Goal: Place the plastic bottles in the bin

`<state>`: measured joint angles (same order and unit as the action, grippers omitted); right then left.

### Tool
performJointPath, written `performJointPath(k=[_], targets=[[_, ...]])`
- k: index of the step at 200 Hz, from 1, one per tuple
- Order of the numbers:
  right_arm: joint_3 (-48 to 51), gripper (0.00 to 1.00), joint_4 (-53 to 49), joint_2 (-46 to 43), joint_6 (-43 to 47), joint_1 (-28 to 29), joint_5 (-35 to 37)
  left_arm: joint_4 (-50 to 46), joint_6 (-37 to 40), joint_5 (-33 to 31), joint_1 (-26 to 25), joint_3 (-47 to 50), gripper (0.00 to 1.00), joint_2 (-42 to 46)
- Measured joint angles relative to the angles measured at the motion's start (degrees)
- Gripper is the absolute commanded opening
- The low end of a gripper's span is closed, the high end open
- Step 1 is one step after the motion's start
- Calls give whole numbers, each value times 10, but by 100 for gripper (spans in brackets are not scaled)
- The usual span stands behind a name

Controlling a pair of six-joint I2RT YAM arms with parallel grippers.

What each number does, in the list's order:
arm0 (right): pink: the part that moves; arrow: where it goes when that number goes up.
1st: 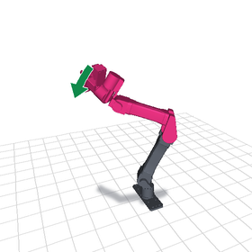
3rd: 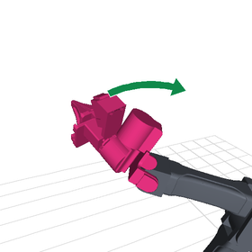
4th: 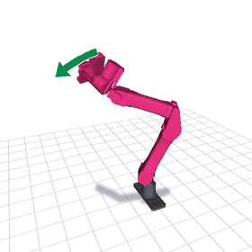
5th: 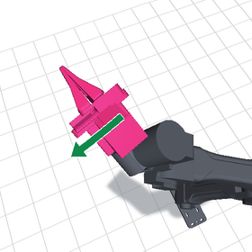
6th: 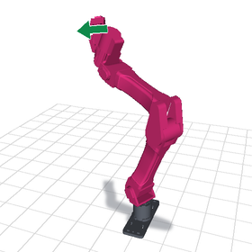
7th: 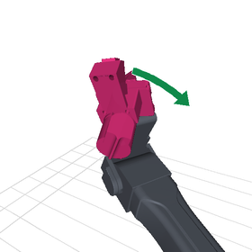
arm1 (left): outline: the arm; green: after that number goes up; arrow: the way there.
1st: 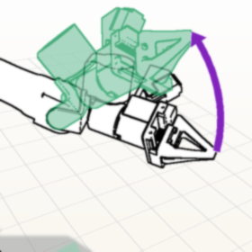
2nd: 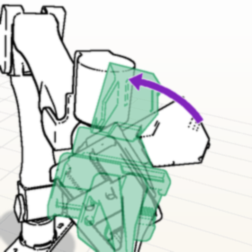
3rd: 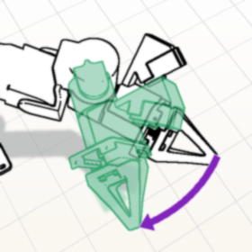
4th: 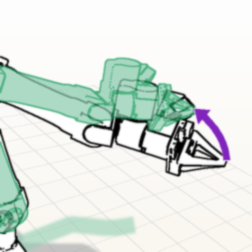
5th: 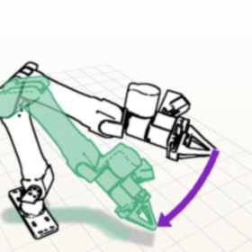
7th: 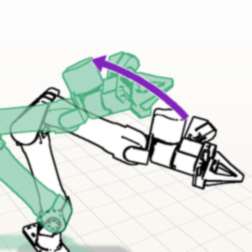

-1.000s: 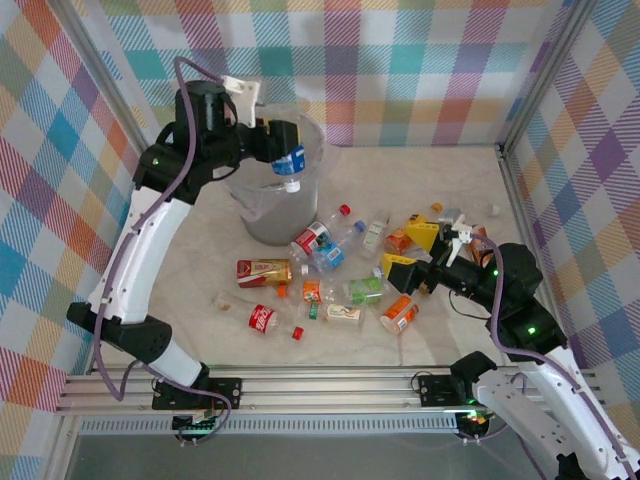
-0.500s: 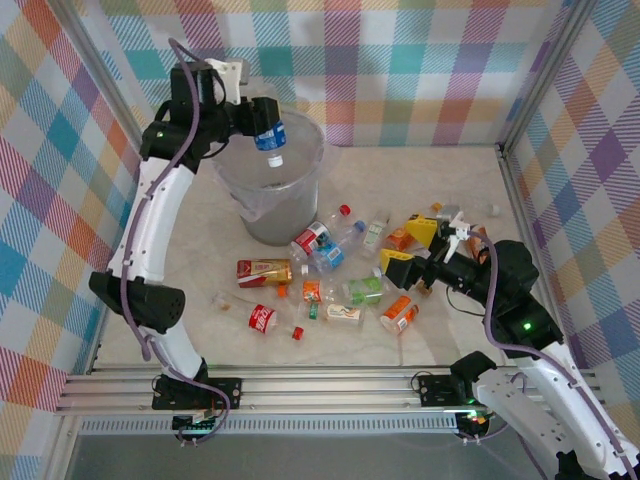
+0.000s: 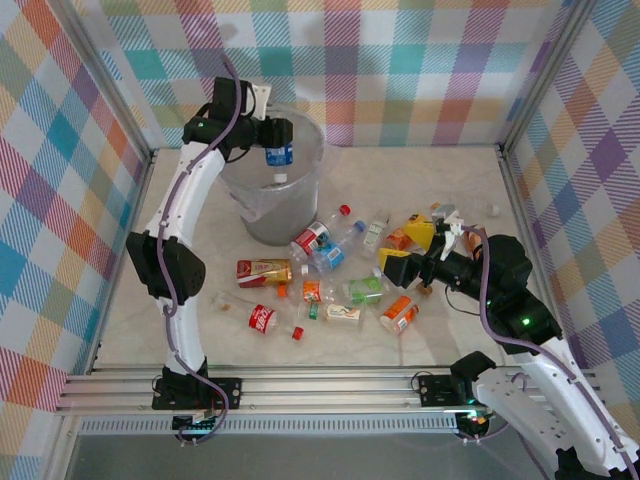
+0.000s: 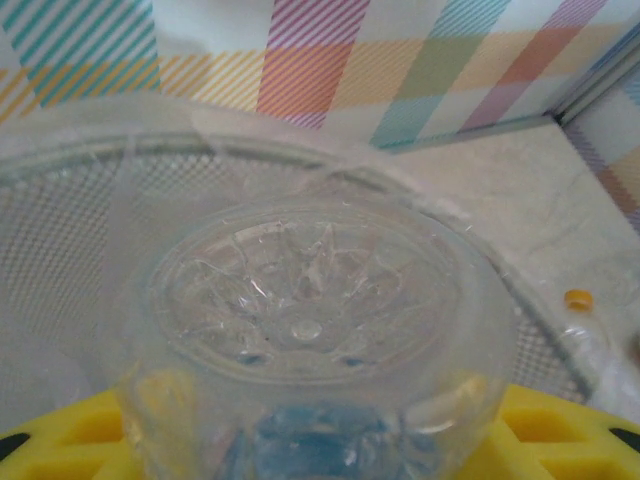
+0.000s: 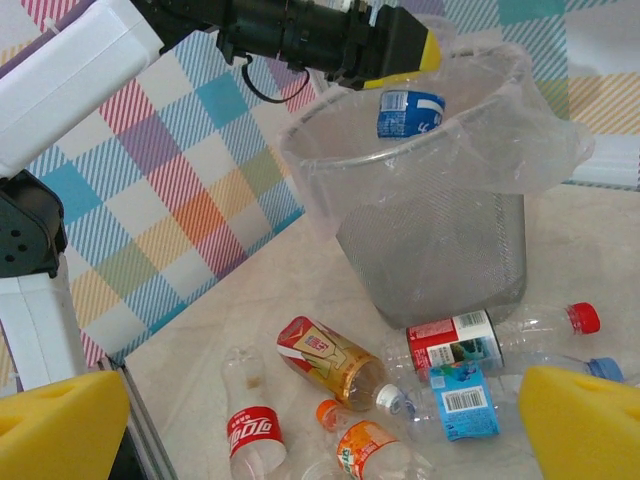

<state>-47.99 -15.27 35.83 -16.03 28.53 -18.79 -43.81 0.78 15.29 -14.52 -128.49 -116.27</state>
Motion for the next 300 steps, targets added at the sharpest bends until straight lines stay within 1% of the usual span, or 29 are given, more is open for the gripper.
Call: performJointPath(k=[74, 140, 213, 300], targets=[[-2, 100, -26, 12, -11, 0, 8, -55, 47, -15, -14, 0, 56, -19], [-9, 100, -39, 11, -11, 0, 8, -86, 75, -28, -16, 1, 57, -58], [-16, 100, -61, 11, -15, 0, -3, -92, 81, -54, -33, 3, 57, -83], [-22, 100, -84, 24, -26, 0, -17, -118, 94, -86, -43, 5, 60, -120]])
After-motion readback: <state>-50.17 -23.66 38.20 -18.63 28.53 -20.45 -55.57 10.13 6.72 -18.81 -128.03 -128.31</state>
